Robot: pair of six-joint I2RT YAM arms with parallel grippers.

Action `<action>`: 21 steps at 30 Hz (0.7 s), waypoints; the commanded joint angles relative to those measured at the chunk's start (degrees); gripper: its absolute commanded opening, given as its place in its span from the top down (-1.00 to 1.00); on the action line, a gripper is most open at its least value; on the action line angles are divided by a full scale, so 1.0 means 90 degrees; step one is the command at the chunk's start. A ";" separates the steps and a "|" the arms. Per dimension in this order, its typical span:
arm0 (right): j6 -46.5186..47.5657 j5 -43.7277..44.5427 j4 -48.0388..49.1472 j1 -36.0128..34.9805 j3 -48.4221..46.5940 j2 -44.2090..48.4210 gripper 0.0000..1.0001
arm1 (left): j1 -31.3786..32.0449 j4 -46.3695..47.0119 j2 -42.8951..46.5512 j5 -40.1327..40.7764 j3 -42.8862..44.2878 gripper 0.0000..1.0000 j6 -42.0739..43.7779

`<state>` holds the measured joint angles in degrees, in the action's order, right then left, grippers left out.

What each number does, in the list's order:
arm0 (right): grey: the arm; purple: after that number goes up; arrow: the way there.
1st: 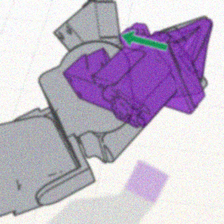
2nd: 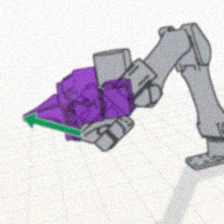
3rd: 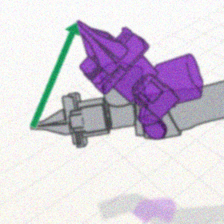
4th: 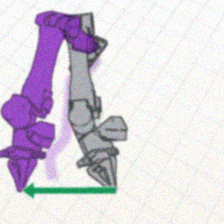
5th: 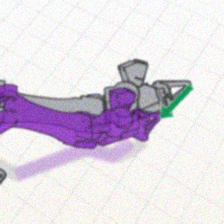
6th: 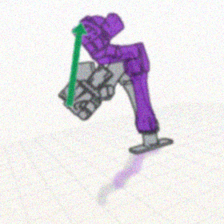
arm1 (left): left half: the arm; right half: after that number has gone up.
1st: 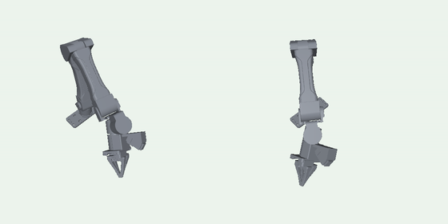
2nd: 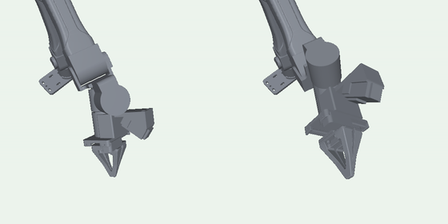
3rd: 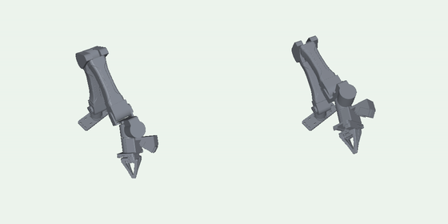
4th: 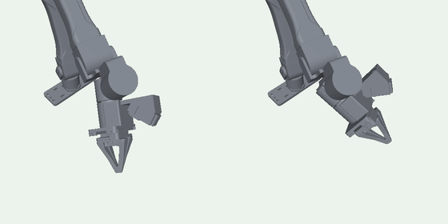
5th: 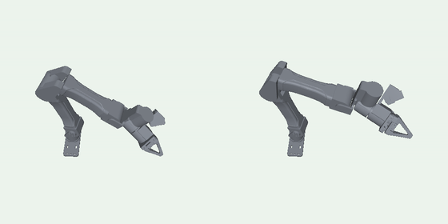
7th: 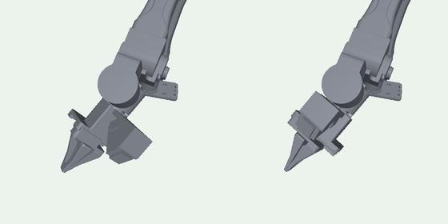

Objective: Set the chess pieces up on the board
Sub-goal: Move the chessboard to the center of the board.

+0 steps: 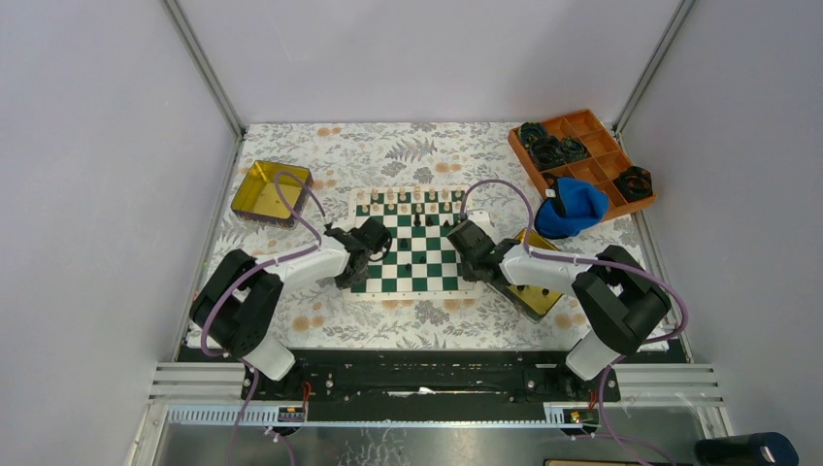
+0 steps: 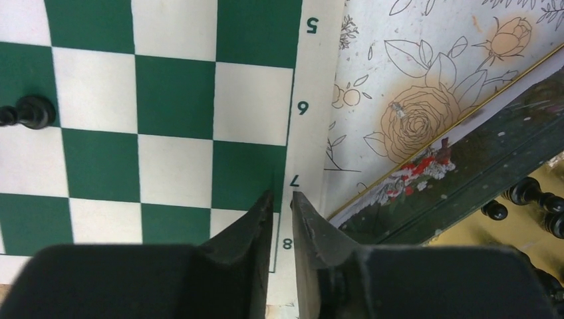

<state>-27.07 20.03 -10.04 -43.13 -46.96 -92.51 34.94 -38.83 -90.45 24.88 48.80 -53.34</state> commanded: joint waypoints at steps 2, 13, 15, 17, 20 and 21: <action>0.0130 -0.0104 -0.0863 -0.0071 0.0007 0.0117 0.39 | 0.0005 -0.0389 -0.0017 0.0392 0.0274 0.68 -0.0084; 0.0293 0.0049 -0.1125 -0.0071 -0.0578 0.0170 0.24 | -0.0164 -0.0762 0.0228 0.0581 0.0862 0.18 0.0204; 0.0302 0.0071 -0.1187 -0.0071 -0.0658 0.0180 0.23 | -0.0211 -0.0831 0.0280 0.0594 0.1020 0.17 0.0266; 0.0295 0.0083 -0.1225 -0.0071 -0.0717 0.0216 0.24 | -0.0246 -0.0891 0.0335 0.0589 0.1161 0.17 0.0325; 0.0266 0.0145 -0.1276 -0.0071 -0.0752 0.0267 0.23 | -0.0288 -0.0988 0.0387 0.0598 0.1396 0.16 0.0409; 0.0264 0.0168 -0.1272 -0.0071 -0.0749 0.0272 0.23 | -0.0297 -0.1009 0.0397 0.0612 0.1462 0.16 0.0431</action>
<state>-25.17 19.99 -19.64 -43.18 -51.48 -92.05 32.95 -45.32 -88.64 27.92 58.78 -51.18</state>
